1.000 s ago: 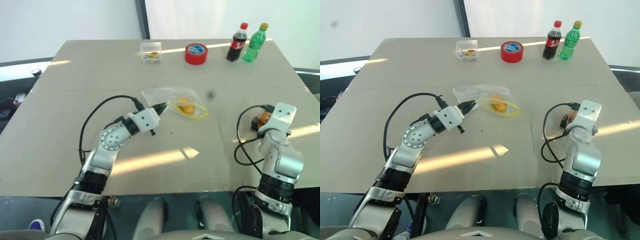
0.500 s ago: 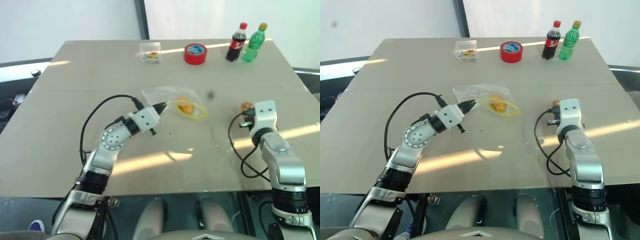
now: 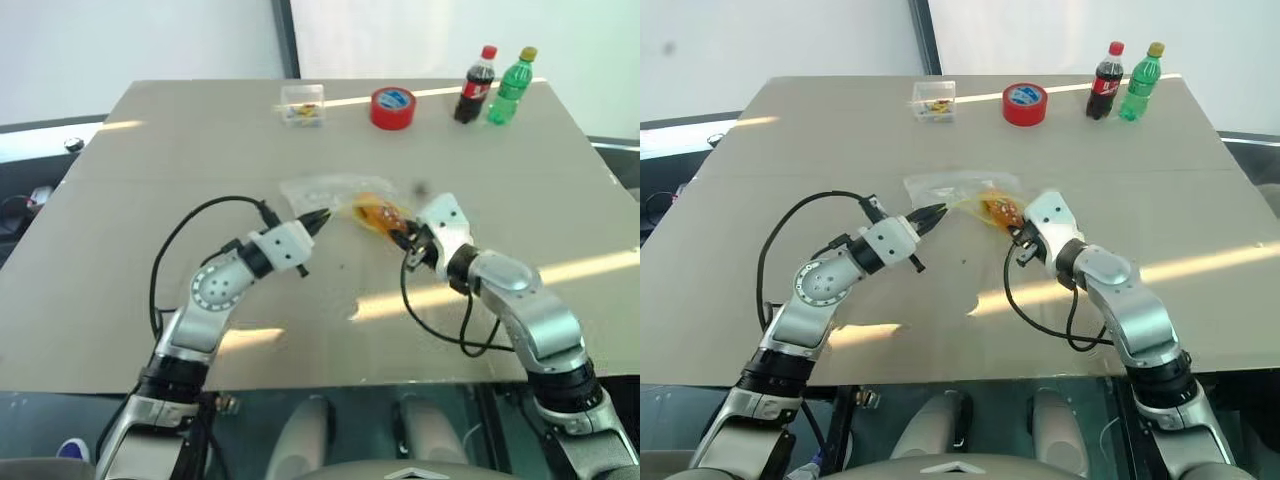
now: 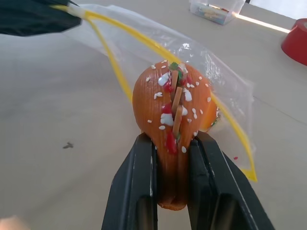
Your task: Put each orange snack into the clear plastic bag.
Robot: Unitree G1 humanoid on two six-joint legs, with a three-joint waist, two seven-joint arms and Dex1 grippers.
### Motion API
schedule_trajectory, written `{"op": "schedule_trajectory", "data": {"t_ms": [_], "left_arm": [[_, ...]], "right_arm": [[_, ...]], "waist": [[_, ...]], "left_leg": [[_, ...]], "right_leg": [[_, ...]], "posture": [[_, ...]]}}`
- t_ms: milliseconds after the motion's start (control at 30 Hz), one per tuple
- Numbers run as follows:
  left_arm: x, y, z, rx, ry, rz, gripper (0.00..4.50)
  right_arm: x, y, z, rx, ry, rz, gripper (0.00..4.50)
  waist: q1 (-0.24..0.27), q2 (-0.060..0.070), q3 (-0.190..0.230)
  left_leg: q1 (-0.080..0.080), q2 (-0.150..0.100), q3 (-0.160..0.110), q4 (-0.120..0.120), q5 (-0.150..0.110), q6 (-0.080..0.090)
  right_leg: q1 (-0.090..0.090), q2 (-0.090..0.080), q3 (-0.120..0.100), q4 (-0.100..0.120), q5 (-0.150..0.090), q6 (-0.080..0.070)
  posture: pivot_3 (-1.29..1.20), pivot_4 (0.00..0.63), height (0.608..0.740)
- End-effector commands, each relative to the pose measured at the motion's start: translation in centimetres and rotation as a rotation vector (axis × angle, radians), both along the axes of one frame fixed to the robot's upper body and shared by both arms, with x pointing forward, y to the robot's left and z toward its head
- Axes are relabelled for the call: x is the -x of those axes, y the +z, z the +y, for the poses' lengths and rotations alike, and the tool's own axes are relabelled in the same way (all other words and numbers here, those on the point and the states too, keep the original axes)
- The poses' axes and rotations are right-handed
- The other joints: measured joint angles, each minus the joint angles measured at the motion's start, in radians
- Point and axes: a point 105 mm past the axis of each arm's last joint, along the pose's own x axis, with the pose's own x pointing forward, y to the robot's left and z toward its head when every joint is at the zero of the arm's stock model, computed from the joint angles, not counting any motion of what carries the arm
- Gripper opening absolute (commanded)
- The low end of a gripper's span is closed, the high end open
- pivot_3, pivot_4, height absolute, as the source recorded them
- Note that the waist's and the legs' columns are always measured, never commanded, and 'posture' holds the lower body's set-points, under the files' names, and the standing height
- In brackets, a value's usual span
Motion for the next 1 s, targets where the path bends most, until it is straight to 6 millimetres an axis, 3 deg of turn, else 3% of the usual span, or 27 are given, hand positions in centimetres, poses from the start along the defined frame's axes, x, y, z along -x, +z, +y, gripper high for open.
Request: {"op": "schedule_trajectory", "data": {"t_ms": [33,333,700,800,967,1000], "left_arm": [[1.1,1.3,-0.1,-0.004,-0.04,-0.065,0.0],[2.5,0.1,-0.1,-0.073,-0.095,-0.049,0.0],[3.4,-1.2,0.2,-0.097,-0.131,-0.025,0.0],[3.1,-1.0,0.3,-0.077,-0.106,-0.022,0.0],[1.5,-0.7,1.2,-0.01,-0.005,0.006,0.0],[1.1,-0.6,1.5,0.005,0.016,0.014,0.0]], "right_arm": [[-0.3,0.7,1.0,0.016,0.044,-0.051,0.71],[-0.5,0.8,3.5,0.12,0.164,-0.171,0.71],[-2.6,0.1,6.4,0.261,0.261,-0.345,0.71],[-2.9,-0.2,6.4,0.297,0.286,-0.374,1.74],[-2.0,0.7,4.7,0.265,0.268,-0.374,4.12],[-1.4,1.1,4.1,0.244,0.268,-0.36,4.12]], "waist": [[0.0,0.0,0.0],[-0.001,0.0,0.0],[-0.002,0.0,0.0],[0.0,0.0,0.0],[0.002,0.0,0.0],[0.003,0.0,0.0]], "left_leg": [[0.0,0.0,0.0,0.0,0.0,0.0],[0.0,0.0,0.0,0.0,0.0,0.0],[0.0,0.0,0.0,0.0,0.0,0.0],[0.0,0.0,0.0,0.0,0.0,0.0],[0.0,0.0,0.0,0.0,0.0,0.0],[0.0,0.0,0.0,0.0,0.0,0.0]], "right_leg": [[0.0,0.0,0.0,0.0,0.0,0.0],[0.0,0.0,0.0,0.0,0.0,0.0],[0.0,0.0,0.0,0.0,0.0,0.0],[0.0,0.0,0.0,0.0,0.0,0.0],[0.0,0.0,0.0,0.0,0.0,0.0],[0.0,0.0,0.0,0.0,0.0,0.0]], "posture": [[0.0,0.15,0.74],[0.0,0.15,0.74],[0.0,0.15,0.74],[0.0,0.15,0.74],[0.0,0.15,0.74],[0.0,0.15,0.74]]}}
